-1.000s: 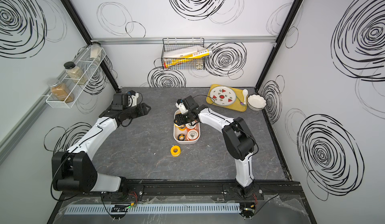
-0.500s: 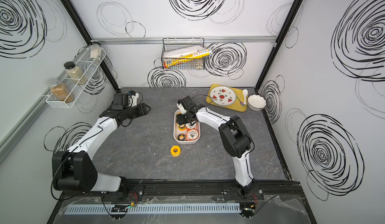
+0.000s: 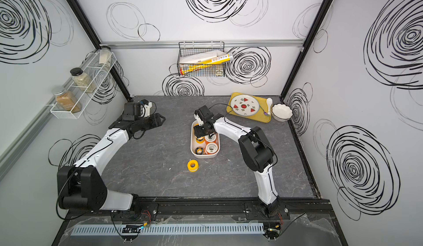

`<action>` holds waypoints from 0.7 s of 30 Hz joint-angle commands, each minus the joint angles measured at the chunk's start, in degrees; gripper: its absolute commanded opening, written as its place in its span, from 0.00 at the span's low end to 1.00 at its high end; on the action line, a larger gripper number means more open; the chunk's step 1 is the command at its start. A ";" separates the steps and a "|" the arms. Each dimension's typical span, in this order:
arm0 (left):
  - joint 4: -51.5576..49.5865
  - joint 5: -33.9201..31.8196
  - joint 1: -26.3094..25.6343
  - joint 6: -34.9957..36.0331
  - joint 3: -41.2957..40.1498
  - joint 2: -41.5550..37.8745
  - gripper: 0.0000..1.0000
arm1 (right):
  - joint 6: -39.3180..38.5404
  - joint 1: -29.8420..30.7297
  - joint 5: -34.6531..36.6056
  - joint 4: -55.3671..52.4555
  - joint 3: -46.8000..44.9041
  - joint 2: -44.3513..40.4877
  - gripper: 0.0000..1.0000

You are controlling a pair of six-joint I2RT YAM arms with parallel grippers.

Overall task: Put the sealing tape into the storage box
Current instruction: Place the sealing tape in the storage box.

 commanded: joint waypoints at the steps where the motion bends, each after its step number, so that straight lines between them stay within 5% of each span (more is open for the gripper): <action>1: 1.18 0.91 0.65 -0.27 0.48 0.58 0.59 | -0.66 0.65 1.46 -2.72 2.29 1.31 0.56; 21: 1.13 1.51 0.95 -0.28 0.52 0.81 0.59 | -1.45 1.89 4.45 -5.84 5.21 3.82 0.59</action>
